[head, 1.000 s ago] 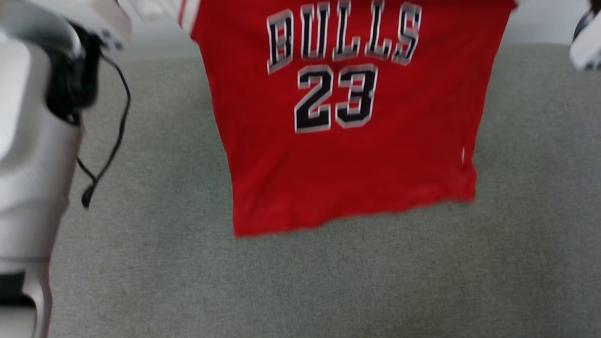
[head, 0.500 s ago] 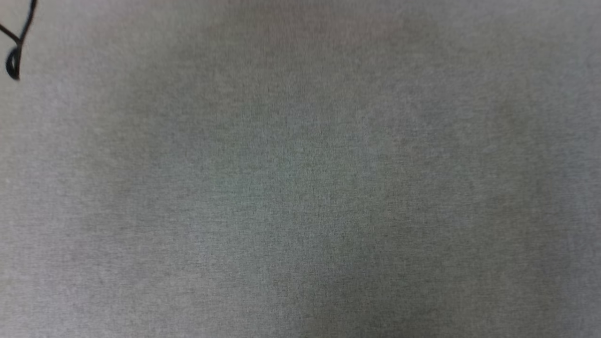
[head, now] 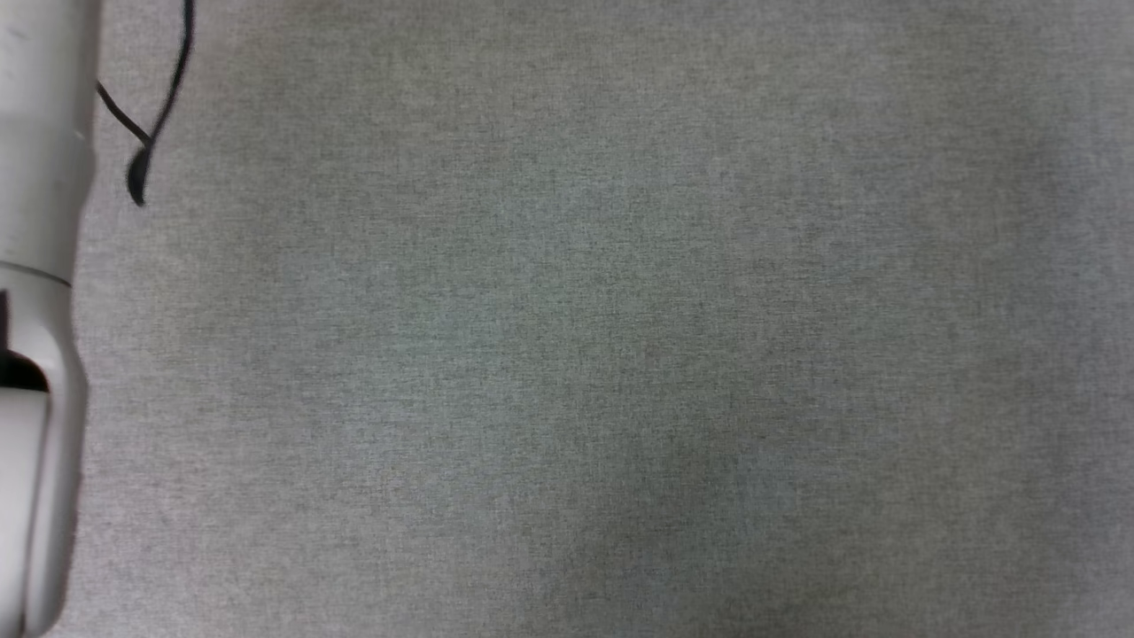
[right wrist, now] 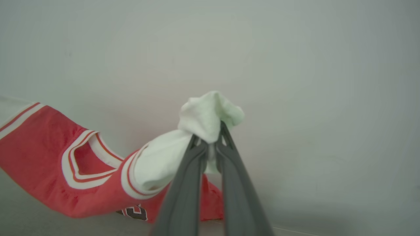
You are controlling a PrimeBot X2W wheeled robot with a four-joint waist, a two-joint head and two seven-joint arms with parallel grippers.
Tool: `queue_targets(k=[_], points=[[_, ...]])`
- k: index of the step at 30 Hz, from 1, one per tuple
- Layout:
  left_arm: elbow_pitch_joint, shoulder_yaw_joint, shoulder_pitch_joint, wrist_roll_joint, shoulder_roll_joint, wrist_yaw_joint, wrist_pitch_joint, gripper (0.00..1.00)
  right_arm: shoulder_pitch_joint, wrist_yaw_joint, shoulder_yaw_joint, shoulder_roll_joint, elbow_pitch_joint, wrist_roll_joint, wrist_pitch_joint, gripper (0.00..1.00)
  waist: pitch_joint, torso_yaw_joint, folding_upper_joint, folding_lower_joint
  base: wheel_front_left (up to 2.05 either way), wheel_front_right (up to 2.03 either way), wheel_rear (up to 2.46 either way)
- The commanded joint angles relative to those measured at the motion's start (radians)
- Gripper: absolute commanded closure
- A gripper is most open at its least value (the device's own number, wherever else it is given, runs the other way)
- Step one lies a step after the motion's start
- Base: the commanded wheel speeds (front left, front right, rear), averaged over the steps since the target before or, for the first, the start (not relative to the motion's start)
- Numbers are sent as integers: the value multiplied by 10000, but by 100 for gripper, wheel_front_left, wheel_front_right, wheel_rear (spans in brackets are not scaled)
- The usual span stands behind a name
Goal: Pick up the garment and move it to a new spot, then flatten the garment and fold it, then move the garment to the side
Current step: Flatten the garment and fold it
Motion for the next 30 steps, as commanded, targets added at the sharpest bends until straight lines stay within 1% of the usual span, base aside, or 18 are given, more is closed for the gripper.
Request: queue_targets(k=[1,4,6,9,12,14,16,18,20,23,26,28,30], points=[[161,7,194,-64,-57,-102,-120,100,96,-7,183,-8,208,97,-134,100,35,48,0,-2,0,0,0],[517,60,680,-236,-226,-308,-271,100,532,-7,634,-10,622,329,-308,100,-183,84,0,-2,0,0,0],[679,104,1105,-352,-318,-450,-361,100,880,-7,918,-23,698,583,-447,100,-400,103,0,-2,0,0,0],[782,182,1976,-508,-335,-608,-472,100,1806,-7,1353,-36,664,967,-732,100,-912,84,0,-2,0,0,0],[570,289,3065,-611,-288,-725,-526,100,2895,-7,1695,-110,456,1480,-950,100,-1545,71,0,-2,0,0,0],[189,478,4021,-671,-215,-729,-539,100,3794,-7,1900,-181,270,1760,-1085,100,-2028,47,0,-2,0,0,0],[-363,771,5167,-730,-213,-625,-540,100,4732,-7,2055,-233,-14,2083,-1227,100,-2499,19,0,-2,0,0,0],[-1074,1061,6315,-740,-204,-490,-535,100,5544,-7,2184,-419,-366,2244,-1307,100,-2883,-8,0,-2,0,0,0],[-1818,1331,7579,-680,-145,-295,-537,100,6470,-7,2260,-518,-733,2410,-1347,100,-3288,-62,0,-2,0,0,0],[-2799,1589,9385,-775,-188,-63,-537,100,7804,-7,2172,-737,-1341,2641,-1346,100,-3757,-53,0,-2,0,0,0],[-3706,1732,10978,-916,5,236,-517,100,9100,-7,1855,-877,-1988,2693,-1358,100,-4152,-91,0,-2,0,0,0],[-4387,1763,11991,-966,108,516,-380,100,9996,-7,1513,-971,-2431,2639,-1364,100,-4386,-76,0,-2,0,0,0],[-5146,1811,12959,-1058,204,839,-193,100,10898,-7,1159,-930,-2932,2580,-1270,100,-4611,-66,0,-2,0,0,0]])
